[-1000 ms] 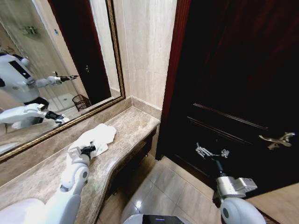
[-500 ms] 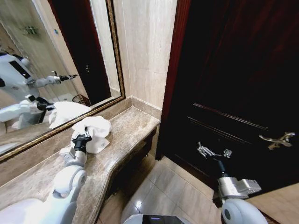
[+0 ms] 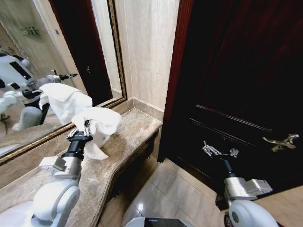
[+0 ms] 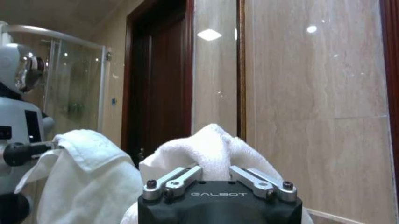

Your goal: Discard the used towel into the hamper.

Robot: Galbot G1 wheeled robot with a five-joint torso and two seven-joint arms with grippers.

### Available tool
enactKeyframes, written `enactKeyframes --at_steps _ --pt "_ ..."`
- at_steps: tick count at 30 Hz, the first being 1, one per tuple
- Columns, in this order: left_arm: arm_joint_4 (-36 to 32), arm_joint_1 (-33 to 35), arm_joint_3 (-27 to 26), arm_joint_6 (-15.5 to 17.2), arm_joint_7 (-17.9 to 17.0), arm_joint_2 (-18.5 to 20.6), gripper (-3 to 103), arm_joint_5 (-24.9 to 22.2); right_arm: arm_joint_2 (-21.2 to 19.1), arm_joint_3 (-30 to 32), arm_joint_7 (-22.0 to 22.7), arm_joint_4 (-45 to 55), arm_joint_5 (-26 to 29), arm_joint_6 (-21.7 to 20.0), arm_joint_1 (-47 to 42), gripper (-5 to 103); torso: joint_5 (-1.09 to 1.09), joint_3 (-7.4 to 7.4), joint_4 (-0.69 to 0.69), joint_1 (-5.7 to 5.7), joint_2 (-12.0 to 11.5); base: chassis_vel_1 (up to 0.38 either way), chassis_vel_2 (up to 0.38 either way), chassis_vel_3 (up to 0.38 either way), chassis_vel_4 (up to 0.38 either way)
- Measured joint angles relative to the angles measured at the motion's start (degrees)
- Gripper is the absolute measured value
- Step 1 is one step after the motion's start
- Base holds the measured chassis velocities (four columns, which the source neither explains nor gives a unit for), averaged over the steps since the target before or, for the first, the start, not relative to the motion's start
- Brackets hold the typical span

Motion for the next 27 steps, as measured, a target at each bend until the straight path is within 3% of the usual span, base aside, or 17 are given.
enactKeyframes --at_steps 27 --pt "0.38 1.61 0.38 -0.59 1.02 -1.86 2 2.35 -1.16 0.36 1.11 0.17 1.31 -1.73 0.62 100 0.0 0.0 0.0 0.0 0.0 0.0 0.0 0.0 0.0"
